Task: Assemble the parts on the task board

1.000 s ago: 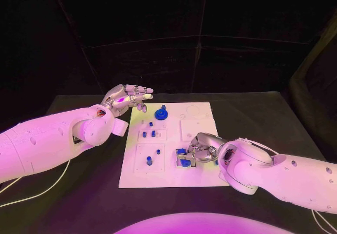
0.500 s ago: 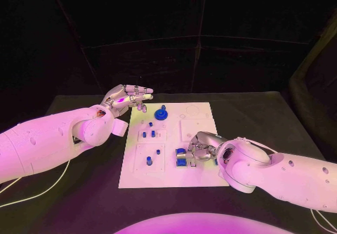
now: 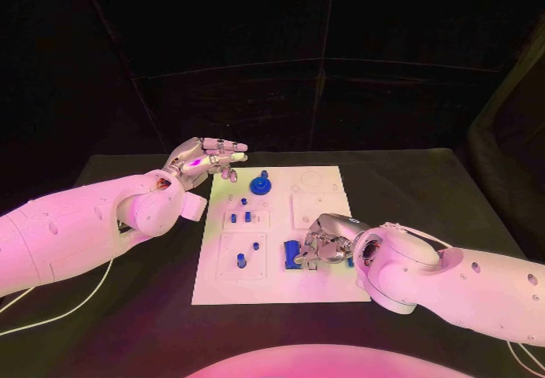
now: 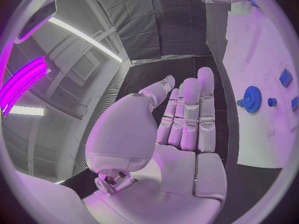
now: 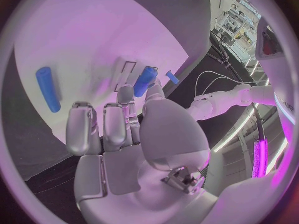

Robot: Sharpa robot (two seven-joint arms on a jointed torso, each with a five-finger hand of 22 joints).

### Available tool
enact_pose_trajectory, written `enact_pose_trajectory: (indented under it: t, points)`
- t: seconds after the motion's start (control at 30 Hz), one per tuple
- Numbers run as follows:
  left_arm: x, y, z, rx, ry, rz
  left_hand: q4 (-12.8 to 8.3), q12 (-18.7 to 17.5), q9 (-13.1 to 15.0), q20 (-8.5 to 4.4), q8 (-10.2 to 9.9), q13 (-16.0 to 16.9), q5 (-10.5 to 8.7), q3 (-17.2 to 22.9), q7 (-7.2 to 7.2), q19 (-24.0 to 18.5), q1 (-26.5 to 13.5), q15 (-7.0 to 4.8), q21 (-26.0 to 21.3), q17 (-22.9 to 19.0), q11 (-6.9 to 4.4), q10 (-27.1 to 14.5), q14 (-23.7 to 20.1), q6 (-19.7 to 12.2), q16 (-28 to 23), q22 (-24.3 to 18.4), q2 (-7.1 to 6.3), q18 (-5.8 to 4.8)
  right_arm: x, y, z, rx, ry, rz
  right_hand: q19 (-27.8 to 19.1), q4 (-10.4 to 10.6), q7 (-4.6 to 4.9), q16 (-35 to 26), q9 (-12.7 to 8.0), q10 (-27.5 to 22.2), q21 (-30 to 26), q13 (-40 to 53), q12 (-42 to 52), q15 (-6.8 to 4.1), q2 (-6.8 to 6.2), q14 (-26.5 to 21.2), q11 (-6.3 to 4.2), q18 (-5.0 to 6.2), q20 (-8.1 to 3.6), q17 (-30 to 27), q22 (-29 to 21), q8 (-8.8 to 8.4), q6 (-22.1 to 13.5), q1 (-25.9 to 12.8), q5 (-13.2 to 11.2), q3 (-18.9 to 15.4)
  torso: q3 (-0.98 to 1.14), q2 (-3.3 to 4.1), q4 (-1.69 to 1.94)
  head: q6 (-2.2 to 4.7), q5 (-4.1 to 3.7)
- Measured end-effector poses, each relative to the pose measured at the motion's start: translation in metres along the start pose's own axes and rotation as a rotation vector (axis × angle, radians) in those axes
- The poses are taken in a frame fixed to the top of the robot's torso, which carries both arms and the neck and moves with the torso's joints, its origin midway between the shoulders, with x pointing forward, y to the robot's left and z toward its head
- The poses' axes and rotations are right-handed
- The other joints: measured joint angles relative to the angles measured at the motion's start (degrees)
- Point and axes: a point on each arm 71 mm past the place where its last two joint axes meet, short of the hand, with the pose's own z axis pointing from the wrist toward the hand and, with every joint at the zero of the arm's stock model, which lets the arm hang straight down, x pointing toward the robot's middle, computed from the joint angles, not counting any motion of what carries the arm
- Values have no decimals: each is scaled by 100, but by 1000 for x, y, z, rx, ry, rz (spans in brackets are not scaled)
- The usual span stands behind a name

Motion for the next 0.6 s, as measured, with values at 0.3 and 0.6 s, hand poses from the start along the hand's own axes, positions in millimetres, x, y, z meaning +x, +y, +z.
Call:
enact_pose_trajectory:
  t: [0.3, 0.6]
  points:
    - [0, 0, 0, -1, 1, 0, 0, 0, 0, 0, 0, 0, 0, 0, 0, 0, 0, 0, 0, 0, 0, 0, 0, 0, 0, 0, 0, 0, -2, -2, -2, -8, -9, -15, 0, -7, -7, 0, 47, 0, 0, 7, 0, 0, 81, 0, 0, 0, 0, 25, 14, 0, -32, 104, 331, -69, -7, 0, 1, 12, -7]
    - [-1, 0, -1, -3, 0, 0, 0, 0, 0, 0, 0, 0, 0, 0, 0, 0, 0, 0, 0, 0, 0, 0, 0, 0, 0, 1, 0, 0, -16, -35, -20, 48, -49, 21, 14, 411, 60, 0, 18, 22, 0, 55, 0, 2, 59, -2, 22, 0, 14, 101, 34, -127, -227, -370, 594, -311, -7, -3, -2, 33, -41]
